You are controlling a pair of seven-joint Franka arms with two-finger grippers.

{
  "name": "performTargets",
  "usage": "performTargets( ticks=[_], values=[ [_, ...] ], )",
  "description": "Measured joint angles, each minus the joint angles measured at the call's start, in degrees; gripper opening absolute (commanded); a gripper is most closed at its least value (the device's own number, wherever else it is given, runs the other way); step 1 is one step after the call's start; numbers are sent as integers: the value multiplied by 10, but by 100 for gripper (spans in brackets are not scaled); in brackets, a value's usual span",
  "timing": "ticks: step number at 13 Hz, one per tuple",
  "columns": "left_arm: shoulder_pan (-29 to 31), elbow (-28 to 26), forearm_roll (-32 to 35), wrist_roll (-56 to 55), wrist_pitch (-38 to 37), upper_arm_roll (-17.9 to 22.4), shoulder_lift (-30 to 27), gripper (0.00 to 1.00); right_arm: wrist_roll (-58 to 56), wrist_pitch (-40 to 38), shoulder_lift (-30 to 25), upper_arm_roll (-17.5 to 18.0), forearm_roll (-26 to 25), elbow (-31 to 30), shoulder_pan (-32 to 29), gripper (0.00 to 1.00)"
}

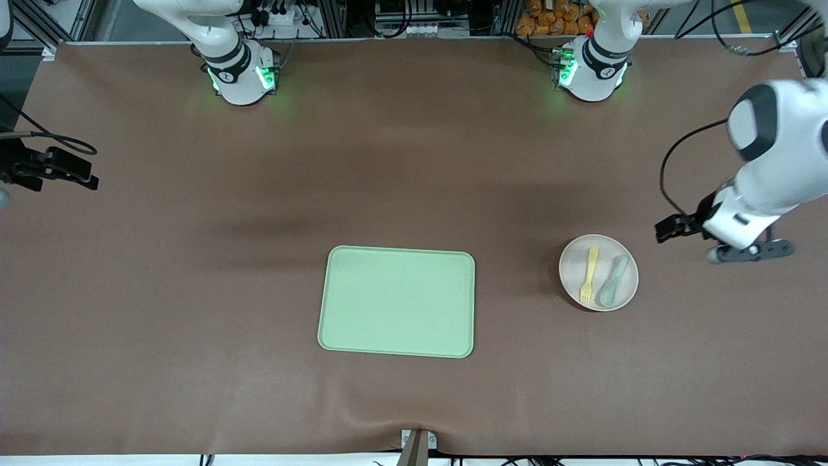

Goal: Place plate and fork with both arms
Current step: 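Reach the left gripper down to the rim of the white plate, then grasp the white plate rim with the left gripper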

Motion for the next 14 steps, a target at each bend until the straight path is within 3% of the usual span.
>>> performTargets(
  ticks=[2, 4, 9, 11, 13, 14],
  values=[
    [4, -26, 0, 2, 77, 0, 47, 98, 0, 0, 0, 1, 0, -2, 0, 100],
    [15, -42, 0, 17, 147, 1, 90, 85, 0, 3, 2, 1, 0, -5, 0, 100],
    [35, -43, 0, 21, 235, 1, 167, 65, 0, 6, 5, 2, 0, -6, 1, 100],
    [35, -42, 0, 21, 239, 0, 175, 46, 0, 7, 8, 2, 0, -6, 2, 100],
    [35, -39, -15, 21, 241, -1, 181, 10, 0, 9, 13, 2, 0, -7, 2, 100],
    [35, -37, -28, 21, 242, -1, 185, 0, 0, 10, 14, 2, 0, -7, 2, 100]
  ],
)
